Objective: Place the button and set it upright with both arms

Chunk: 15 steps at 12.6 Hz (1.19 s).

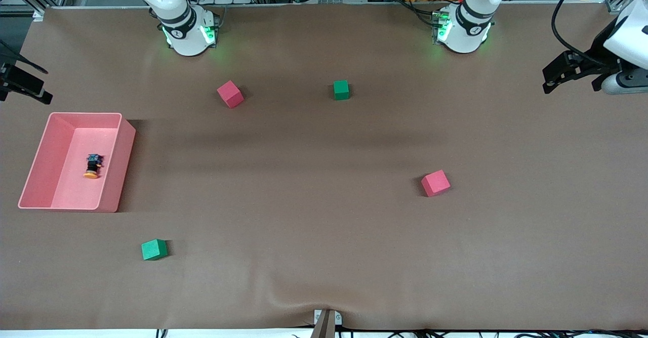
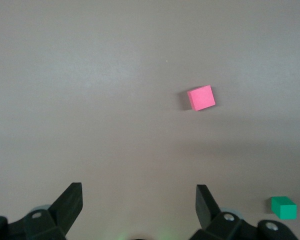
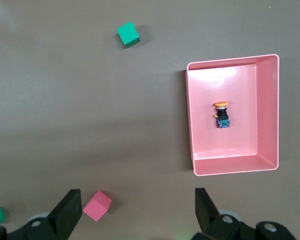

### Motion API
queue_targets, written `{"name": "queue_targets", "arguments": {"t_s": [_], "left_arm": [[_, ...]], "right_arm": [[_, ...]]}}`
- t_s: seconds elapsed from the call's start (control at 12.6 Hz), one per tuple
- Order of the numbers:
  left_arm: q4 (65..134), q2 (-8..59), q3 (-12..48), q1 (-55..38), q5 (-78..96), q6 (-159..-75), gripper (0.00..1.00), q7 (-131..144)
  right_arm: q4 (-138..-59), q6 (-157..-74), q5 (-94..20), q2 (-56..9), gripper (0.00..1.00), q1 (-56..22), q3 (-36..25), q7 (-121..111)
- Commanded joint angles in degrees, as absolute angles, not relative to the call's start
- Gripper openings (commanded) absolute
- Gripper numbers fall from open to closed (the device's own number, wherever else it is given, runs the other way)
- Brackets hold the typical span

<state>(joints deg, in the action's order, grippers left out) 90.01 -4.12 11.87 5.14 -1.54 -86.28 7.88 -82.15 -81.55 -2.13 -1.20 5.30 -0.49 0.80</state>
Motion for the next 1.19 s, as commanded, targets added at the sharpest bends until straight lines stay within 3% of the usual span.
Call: {"name": "queue_targets", "arguments": {"t_s": [0.0,0.47,1.11], "left_arm": [[88.95,-3.78,12.13,5.89,-1.49,-85.61,1.00,6.07],[88.50,-2.99,11.95,5.80,-1.67,-85.61,1.00,6.94],[88.42,-2.29,11.95,5.98,-1.58,-86.22,1.00,7.21]], "right_arm": [[-81.74,-80.95,-3.25,-1.32,1.00,6.15,-0.18,0.09],[-81.74,-80.60,-3.08,-1.67,1.00,6.32,-0.18,-0.09],[-84.80,-84.70,0.97,-9.49,1.00,15.46,-0.26,-6.68]]}}
